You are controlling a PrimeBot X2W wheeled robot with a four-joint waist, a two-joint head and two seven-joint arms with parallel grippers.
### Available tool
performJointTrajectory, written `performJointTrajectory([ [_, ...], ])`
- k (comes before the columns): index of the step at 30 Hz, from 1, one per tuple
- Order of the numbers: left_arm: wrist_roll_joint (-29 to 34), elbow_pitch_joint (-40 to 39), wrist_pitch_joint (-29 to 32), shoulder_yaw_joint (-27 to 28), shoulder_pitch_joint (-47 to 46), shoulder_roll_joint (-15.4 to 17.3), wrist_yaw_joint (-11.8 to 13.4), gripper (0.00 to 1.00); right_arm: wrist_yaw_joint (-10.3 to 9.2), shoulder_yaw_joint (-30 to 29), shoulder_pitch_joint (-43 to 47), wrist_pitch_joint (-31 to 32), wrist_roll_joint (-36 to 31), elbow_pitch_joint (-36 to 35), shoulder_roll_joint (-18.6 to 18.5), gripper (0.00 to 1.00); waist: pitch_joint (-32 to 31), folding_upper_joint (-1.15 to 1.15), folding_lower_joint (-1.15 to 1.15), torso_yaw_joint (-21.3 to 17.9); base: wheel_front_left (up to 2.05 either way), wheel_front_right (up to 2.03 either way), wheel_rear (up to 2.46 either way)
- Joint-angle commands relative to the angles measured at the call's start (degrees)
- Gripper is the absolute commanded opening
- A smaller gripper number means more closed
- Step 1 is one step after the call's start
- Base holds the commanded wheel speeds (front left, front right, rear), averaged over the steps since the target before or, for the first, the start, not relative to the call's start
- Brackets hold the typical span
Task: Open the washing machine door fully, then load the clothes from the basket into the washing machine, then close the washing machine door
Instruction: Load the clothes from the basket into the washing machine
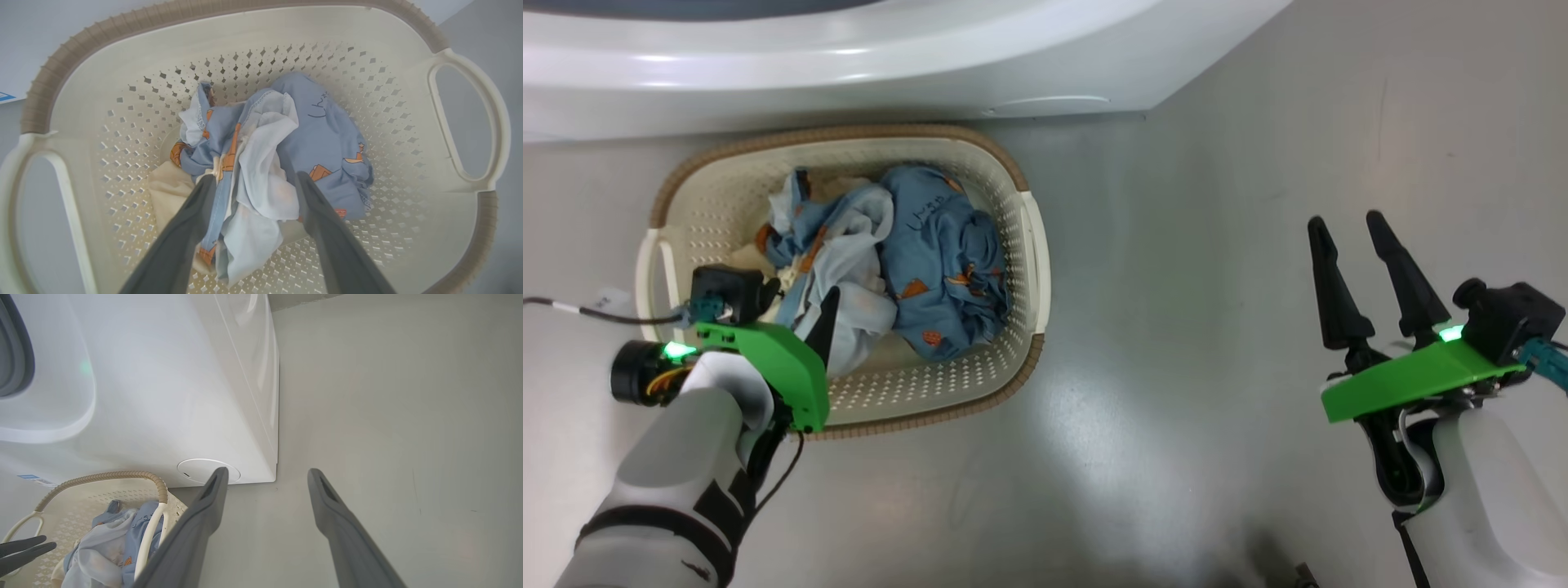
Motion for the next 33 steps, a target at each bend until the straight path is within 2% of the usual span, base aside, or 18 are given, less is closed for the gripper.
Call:
performJointTrajectory([
  [1, -1.22, 0.38, 0.18, 0.38, -0.38, 1.76, -0.14, 1.00, 0.16, 1.37, 0.31, -0.68, -0.30, -1.44, 0.29, 1.00, 0.98, 0.00, 0.00, -0.61, 0.00, 0.00, 0.00],
  [15, -6.03, 4.22, 2.37, -5.42, -6.03, 3.45, -0.14, 1.00, 0.16, 1.90, -1.55, -0.68, -0.16, -2.16, 1.19, 1.00, 5.67, 0.00, 0.00, -1.94, 0.00, 0.00, 0.00],
  [30, -8.48, 6.41, 5.11, -9.27, -9.43, 4.70, -0.14, 1.00, 0.16, 2.78, -2.74, -0.68, 0.00, -2.34, 1.77, 1.00, 7.68, 0.00, 0.00, -3.08, 0.00, 0.00, 0.00],
  [31, -8.64, 6.50, 5.39, -9.50, -9.53, 4.77, -0.14, 0.85, 0.16, 2.84, -2.80, -0.68, 0.01, -2.37, 1.80, 1.00, 7.72, 0.00, 0.00, -3.17, 0.00, 0.00, 0.00],
  [32, -8.71, 6.58, 5.60, -9.77, -9.60, 4.83, -0.14, 0.53, 0.16, 2.89, -2.82, -0.68, 0.02, -2.39, 1.83, 1.00, 7.71, 0.00, 0.00, -3.24, 0.00, 0.00, 0.00],
  [33, -8.80, 6.64, 5.85, -10.07, -9.62, 4.84, -0.14, 0.40, 0.16, 2.93, -2.83, -0.68, 0.01, -2.41, 1.84, 1.00, 7.70, 0.00, 0.00, -3.29, 0.00, 0.00, 0.00],
])
